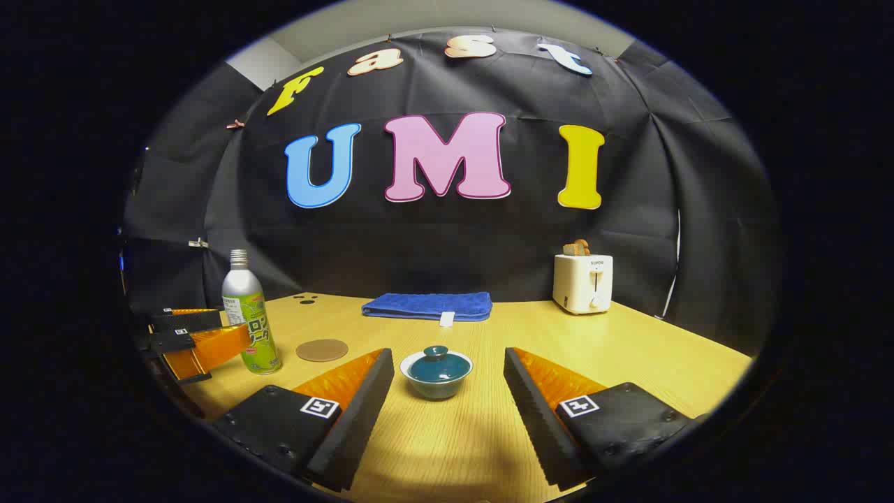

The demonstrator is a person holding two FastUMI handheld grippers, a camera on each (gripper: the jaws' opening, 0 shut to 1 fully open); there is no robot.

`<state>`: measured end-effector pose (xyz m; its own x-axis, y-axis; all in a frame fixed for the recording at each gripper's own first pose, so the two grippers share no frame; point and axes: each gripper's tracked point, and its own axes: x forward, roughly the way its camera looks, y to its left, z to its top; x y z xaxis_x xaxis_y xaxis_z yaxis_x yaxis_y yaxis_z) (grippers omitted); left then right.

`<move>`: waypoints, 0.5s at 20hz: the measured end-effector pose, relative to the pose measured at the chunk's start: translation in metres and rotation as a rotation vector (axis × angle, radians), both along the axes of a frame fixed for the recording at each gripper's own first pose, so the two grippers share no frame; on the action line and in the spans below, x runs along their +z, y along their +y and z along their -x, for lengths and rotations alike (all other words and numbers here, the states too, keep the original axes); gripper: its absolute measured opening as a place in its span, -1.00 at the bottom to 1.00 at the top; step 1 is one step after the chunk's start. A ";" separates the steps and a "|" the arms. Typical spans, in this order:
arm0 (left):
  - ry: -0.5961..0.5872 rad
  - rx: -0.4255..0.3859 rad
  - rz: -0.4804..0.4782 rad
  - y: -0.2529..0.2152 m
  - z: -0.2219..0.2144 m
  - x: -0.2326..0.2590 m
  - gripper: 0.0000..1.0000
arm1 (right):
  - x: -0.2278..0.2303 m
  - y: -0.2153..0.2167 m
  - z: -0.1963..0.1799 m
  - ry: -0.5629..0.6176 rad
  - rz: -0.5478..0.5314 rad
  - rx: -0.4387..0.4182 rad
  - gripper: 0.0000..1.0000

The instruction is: Open the teacup lid with one hand, grasp the water bottle and pour water into the teacup with the other hand; after pouring, place the water bottle on the coaster and then close the teacup lid.

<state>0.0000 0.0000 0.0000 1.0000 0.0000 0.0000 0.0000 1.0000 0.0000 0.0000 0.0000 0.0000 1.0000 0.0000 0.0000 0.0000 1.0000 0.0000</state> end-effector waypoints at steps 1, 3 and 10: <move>0.002 0.000 0.000 0.000 0.000 0.000 0.92 | 0.000 0.000 0.000 0.000 0.000 0.001 0.96; 0.002 0.000 0.000 -0.001 -0.001 -0.001 0.92 | 0.000 0.001 -0.001 0.000 0.001 0.004 0.96; 0.000 0.008 0.002 0.001 -0.001 0.000 0.92 | 0.000 0.006 -0.006 0.004 0.001 0.031 0.96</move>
<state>0.0010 0.0011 0.0002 1.0000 0.0080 -0.0004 -0.0080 1.0000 -0.0017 0.0056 0.0063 -0.0001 0.9995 0.0309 -0.0044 -0.0309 0.9995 -0.0007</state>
